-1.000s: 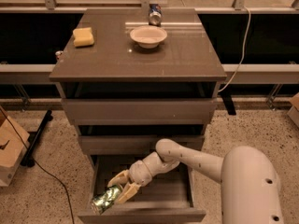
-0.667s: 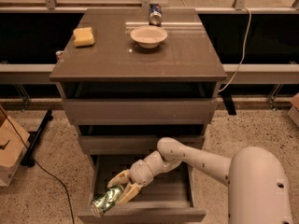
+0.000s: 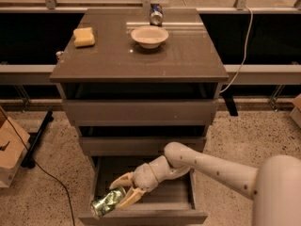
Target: Pick green can from bottom drawer and place on counter
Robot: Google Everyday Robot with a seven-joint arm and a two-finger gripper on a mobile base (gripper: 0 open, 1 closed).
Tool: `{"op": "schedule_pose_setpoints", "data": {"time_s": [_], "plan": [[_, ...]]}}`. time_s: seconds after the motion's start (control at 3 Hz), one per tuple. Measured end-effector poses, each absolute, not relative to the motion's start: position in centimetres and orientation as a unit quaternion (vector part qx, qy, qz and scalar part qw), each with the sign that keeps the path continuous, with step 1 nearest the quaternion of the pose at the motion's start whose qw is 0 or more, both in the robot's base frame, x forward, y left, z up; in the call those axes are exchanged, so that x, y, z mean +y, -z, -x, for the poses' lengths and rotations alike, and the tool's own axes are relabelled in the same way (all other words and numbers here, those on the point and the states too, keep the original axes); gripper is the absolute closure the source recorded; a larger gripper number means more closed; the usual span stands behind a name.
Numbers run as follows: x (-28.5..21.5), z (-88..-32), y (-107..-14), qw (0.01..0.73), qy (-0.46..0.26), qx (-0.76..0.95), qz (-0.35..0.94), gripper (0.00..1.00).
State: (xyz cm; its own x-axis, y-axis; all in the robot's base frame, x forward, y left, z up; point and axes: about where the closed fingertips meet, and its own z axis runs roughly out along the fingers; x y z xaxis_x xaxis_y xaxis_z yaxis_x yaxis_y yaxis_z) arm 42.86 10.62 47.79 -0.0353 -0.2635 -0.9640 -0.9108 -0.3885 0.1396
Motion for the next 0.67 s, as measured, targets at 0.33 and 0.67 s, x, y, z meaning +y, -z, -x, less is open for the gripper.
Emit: {"op": "schedule_pose_setpoints", "data": {"time_s": [0.33, 0.67], "plan": [[9.3, -42.3, -50.6, 0.329, -0.503, 0.515, 0.612, 1.00], [8.3, -43.1, -54.0, 0.340, -0.454, 0.557, 0.606, 1.00]]}}
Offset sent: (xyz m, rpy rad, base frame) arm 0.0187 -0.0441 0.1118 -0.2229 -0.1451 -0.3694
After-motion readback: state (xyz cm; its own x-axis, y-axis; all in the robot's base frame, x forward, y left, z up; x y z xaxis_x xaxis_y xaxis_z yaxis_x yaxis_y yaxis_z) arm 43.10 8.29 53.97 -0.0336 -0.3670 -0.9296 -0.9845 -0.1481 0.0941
